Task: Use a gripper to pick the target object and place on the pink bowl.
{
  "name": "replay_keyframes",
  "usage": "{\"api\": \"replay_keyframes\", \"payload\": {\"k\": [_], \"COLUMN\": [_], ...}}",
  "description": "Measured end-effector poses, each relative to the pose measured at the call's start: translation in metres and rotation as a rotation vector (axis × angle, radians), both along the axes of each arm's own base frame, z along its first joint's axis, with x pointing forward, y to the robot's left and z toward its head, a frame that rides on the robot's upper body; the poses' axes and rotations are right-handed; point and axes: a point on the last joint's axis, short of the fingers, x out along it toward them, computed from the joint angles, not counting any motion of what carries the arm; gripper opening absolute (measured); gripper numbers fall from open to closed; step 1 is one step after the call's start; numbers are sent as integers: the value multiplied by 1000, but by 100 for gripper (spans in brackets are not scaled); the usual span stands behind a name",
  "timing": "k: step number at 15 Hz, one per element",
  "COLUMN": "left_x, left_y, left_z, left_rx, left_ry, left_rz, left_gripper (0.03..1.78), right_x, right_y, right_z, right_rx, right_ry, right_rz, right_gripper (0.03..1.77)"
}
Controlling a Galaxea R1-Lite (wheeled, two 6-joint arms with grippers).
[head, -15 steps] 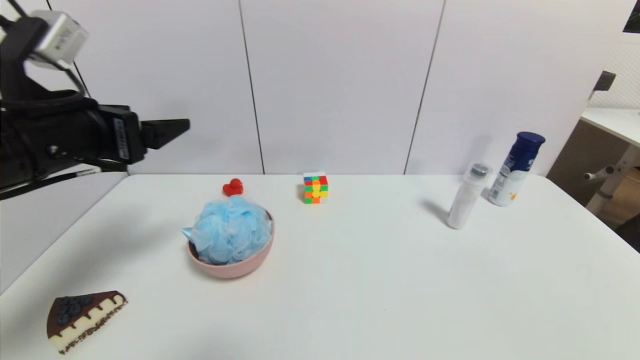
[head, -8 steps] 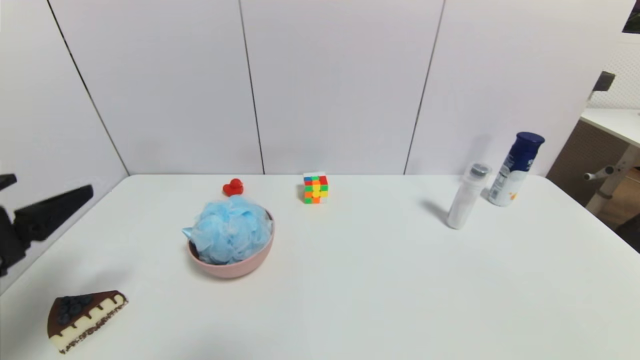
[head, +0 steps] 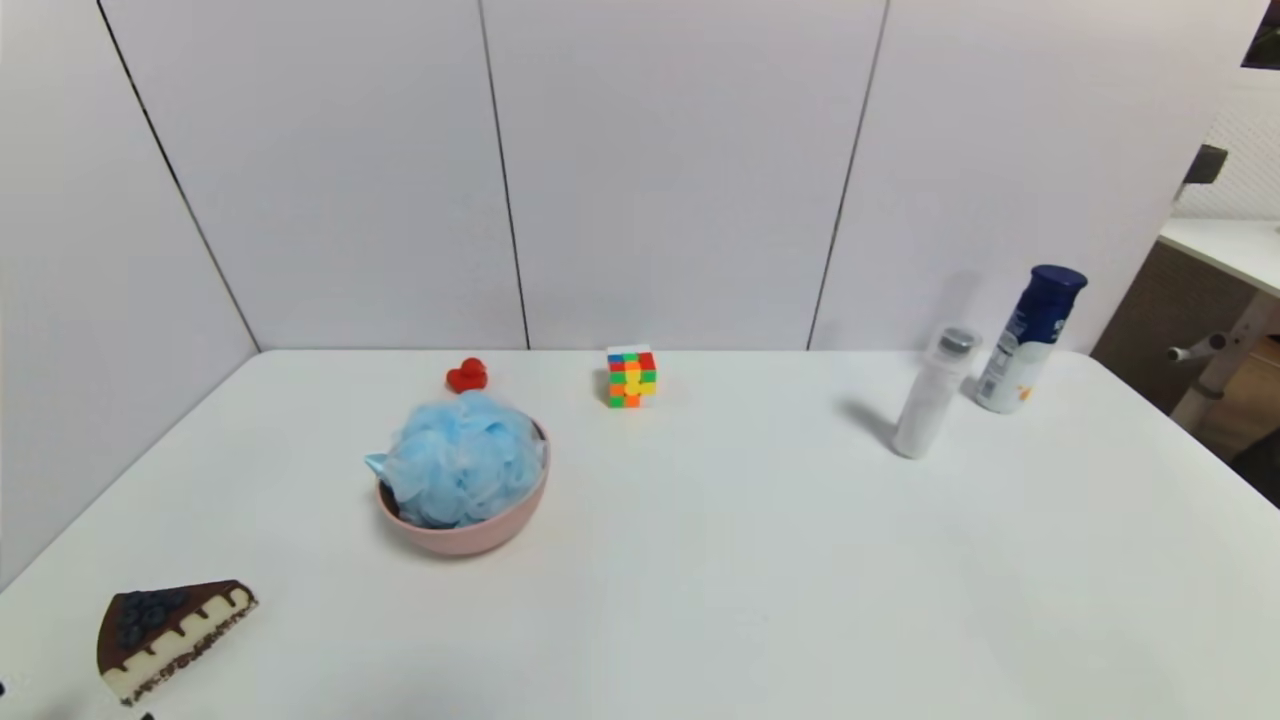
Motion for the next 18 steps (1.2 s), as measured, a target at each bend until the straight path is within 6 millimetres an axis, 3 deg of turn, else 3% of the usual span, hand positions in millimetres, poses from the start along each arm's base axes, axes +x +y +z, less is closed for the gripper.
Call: {"api": "replay_keyframes", "payload": {"k": [5, 18], "left_x": [-22, -26], "left_y": [0, 0], "left_z": [-37, -41], "left_rx": [-37, -45], "left_ry": [-87, -136], "left_rz": [31, 35], "left_gripper": [169, 169], "right_x": [0, 0], "right_y": [0, 0], "right_z": [0, 0], "right_rx": [0, 0], "right_ry": [0, 0], "right_rz": [0, 0], "right_gripper": [171, 171]}}
